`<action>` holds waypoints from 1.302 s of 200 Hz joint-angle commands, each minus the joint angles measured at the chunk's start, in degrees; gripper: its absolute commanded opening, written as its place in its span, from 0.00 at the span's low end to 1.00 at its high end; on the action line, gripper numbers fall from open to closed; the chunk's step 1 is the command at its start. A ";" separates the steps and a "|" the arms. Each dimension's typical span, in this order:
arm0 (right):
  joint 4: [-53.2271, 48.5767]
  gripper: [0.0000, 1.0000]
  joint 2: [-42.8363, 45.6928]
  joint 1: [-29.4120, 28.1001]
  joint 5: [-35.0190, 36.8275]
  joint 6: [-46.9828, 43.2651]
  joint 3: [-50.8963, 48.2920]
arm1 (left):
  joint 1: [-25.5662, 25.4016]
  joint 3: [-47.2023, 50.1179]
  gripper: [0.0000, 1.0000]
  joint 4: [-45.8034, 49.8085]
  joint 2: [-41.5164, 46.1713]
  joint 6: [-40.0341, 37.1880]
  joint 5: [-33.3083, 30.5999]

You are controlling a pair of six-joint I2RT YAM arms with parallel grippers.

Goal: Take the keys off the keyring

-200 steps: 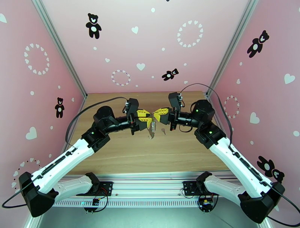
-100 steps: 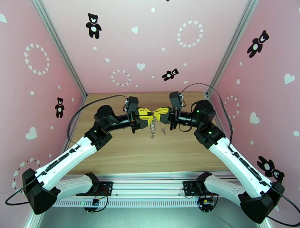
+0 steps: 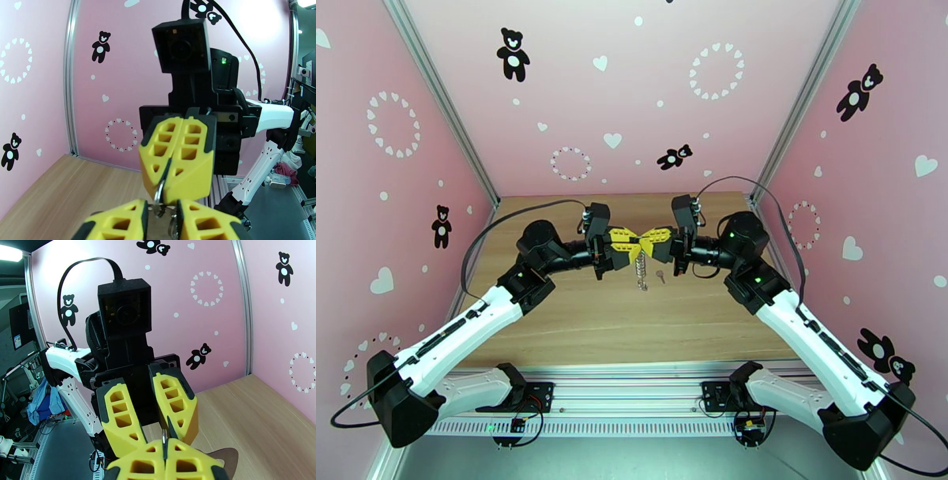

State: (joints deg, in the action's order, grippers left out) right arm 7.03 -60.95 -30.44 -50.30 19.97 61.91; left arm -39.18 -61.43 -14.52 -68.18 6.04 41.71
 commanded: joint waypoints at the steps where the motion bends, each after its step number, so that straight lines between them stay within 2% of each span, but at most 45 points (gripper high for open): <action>1: 0.50 0.00 1.49 -0.65 -1.68 -1.05 0.19 | 0.40 -2.20 0.22 -0.50 -0.90 -0.51 1.88; 64: -1.83 0.00 1.80 -0.63 -1.03 -2.73 0.55 | 1.09 -1.67 0.00 -1.81 -0.47 0.16 3.55; 116: -4.28 0.00 2.03 -0.59 0.29 -4.50 1.17 | 1.24 -2.25 0.00 1.51 0.21 -2.06 3.51; 149: -12.19 0.31 2.65 -0.64 2.66 -10.21 3.89 | 2.44 -2.81 0.00 3.16 0.50 -2.35 5.25; 168: -17.29 0.33 3.69 -0.59 4.68 -14.36 5.10 | 2.67 -3.23 0.00 3.63 0.35 -2.43 6.64; 186: -22.34 0.36 5.45 -0.64 9.45 -19.42 5.27 | 2.70 -4.20 0.00 5.69 -0.01 -2.97 6.93; 212: -24.04 0.38 7.37 -1.08 15.81 -24.44 3.87 | 2.63 -4.48 0.00 5.80 -0.19 -2.45 6.78; 260: -23.40 0.41 6.23 -8.67 27.00 -34.32 2.88 | 2.66 -5.50 0.00 6.36 -0.98 -1.51 6.80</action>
State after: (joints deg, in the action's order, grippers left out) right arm -15.38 -54.00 -35.62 -30.61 -7.18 65.01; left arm -36.86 -64.60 -8.16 -68.53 4.14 47.62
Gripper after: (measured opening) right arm 0.404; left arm 0.042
